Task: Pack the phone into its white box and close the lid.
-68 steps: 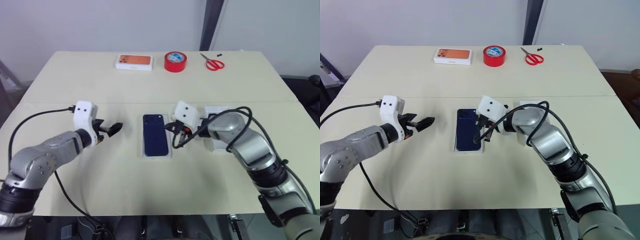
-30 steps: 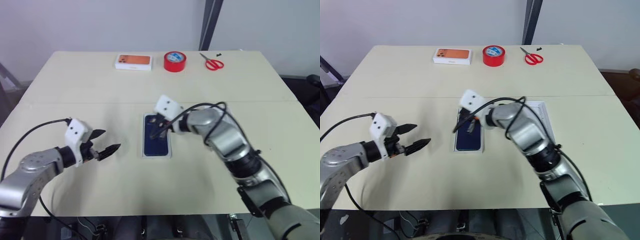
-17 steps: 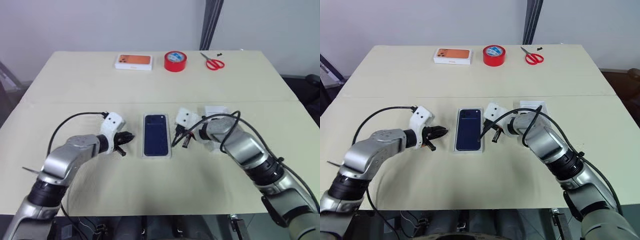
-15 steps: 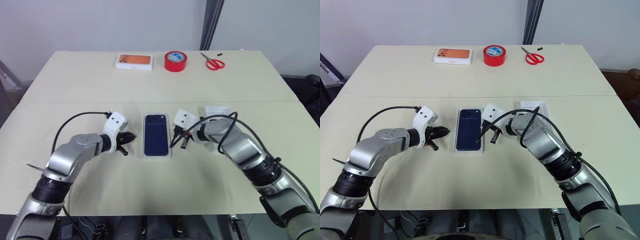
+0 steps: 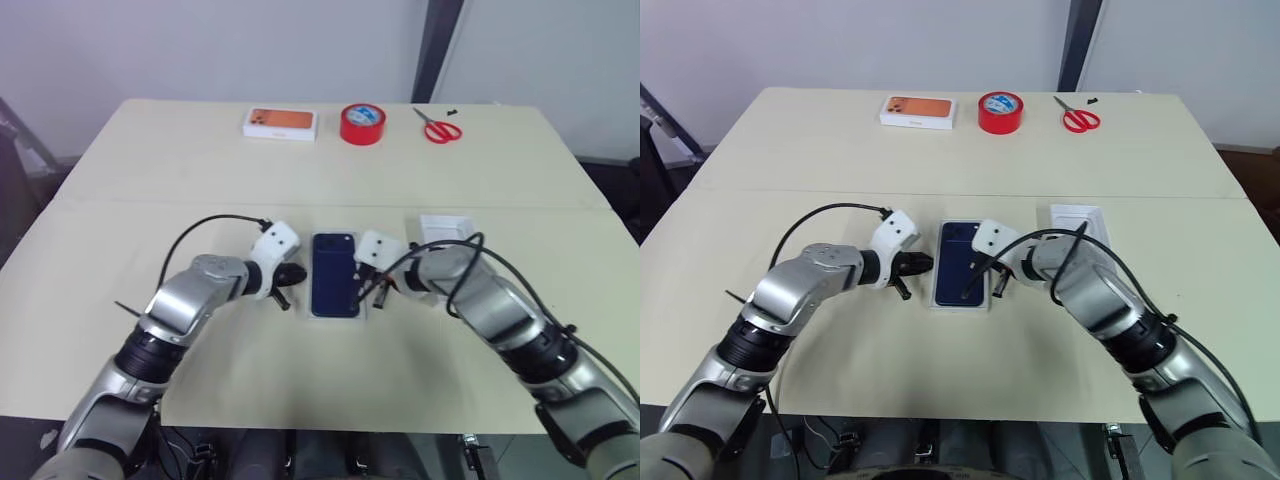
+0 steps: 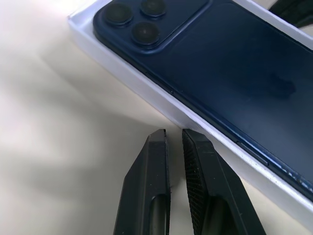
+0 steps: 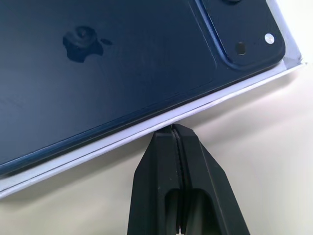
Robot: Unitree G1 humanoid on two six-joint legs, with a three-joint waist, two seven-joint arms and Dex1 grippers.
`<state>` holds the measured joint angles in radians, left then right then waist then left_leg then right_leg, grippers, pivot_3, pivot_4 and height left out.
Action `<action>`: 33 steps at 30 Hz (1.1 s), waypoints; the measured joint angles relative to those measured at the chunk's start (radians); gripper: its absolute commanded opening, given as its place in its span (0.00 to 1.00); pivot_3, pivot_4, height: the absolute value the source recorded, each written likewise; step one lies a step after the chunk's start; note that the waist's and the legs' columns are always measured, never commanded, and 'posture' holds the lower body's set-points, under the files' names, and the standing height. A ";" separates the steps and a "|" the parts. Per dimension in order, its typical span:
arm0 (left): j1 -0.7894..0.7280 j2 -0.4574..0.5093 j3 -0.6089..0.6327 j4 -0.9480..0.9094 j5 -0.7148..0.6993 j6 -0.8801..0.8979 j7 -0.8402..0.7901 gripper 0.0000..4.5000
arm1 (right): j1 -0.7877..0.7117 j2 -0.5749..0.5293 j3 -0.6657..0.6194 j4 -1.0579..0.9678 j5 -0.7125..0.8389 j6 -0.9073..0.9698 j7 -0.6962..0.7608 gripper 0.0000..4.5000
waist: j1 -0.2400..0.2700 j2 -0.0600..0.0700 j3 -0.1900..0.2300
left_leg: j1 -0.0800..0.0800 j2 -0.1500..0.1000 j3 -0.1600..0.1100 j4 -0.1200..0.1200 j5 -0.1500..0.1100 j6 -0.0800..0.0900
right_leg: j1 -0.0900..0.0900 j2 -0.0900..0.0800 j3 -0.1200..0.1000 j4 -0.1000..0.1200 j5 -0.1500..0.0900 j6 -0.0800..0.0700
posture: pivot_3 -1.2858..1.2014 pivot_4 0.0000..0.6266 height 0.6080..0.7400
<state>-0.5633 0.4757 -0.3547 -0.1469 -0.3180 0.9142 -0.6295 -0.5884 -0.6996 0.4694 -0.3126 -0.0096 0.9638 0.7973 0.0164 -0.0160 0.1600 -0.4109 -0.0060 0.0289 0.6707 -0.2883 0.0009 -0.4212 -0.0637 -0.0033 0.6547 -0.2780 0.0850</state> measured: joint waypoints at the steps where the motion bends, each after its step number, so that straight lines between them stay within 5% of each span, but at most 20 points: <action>1: -0.008 -0.016 -0.017 0.003 0.006 0.000 -0.007 0.13 | 0.018 -0.028 -0.012 -0.021 0.005 0.006 0.010 0.00 | 0.002 0.000 0.000 | 0.000 0.000 0.000 0.001 -0.001 0.001 | 0.001 0.000 0.000 -0.001 0.000 0.000 | 0.52 0.24 0.88; 10: -0.091 -0.184 -0.130 0.098 0.049 -0.001 -0.067 0.13 | 0.169 -0.222 -0.143 -0.111 0.035 0.041 0.065 0.00 | -0.002 0.000 0.000 | 0.000 0.000 -0.001 0.013 -0.006 0.010 | 0.010 -0.001 0.000 -0.006 -0.001 0.001 | 0.52 0.24 0.88; 17: -0.098 -0.214 -0.140 0.112 0.066 -0.001 -0.086 0.13 | 0.218 -0.244 -0.186 -0.128 0.047 0.042 0.067 0.00 | -0.004 0.001 0.000 | 0.001 0.000 -0.001 0.013 -0.006 0.010 | 0.010 -0.001 0.000 -0.006 -0.001 0.001 | 0.52 0.24 0.88; 21: -0.090 -0.217 -0.129 0.109 0.067 -0.003 -0.087 0.11 | 0.223 -0.269 -0.226 -0.141 0.089 0.070 0.091 0.31 | -0.003 0.001 0.000 | 0.001 0.000 -0.001 0.013 -0.006 0.010 | 0.010 -0.001 0.000 -0.006 -0.001 0.001 | 0.52 0.24 0.88; 27: -0.030 -0.175 -0.076 0.068 0.050 -0.027 -0.105 0.11 | 0.227 -0.338 -0.390 -0.204 0.211 0.152 0.154 0.99 | -0.009 0.001 0.000 | 0.001 0.001 -0.001 0.012 -0.006 0.010 | 0.010 -0.001 0.000 -0.006 -0.001 0.001 | 0.52 0.24 0.88; 31: -0.014 -0.146 -0.033 0.059 0.047 -0.066 -0.114 0.11 | 0.222 -0.342 -0.441 -0.212 0.265 0.209 0.150 0.99 | -0.005 0.001 0.000 | 0.001 0.001 -0.001 0.012 -0.006 0.009 | 0.010 -0.002 0.000 -0.006 -0.001 0.001 | 0.52 0.24 0.88; 33: 0.058 -0.104 0.017 0.011 0.045 -0.221 -0.152 0.11 | 0.147 -0.250 -0.461 -0.182 0.295 0.360 0.104 0.99 | -0.020 0.001 0.000 | 0.001 0.002 -0.001 0.012 -0.006 0.009 | 0.009 -0.002 0.000 -0.006 -0.001 0.001 | 0.52 0.24 0.88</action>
<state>-0.5052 0.3715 -0.3376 -0.1361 -0.2727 0.6929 -0.7812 -0.4410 -0.9492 0.0080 -0.4946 0.2855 1.3238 0.9015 -0.0037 -0.0147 0.1600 -0.4097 -0.0041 0.0282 0.6824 -0.2944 0.0095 -0.4117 -0.0657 -0.0031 0.6484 -0.2786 0.0858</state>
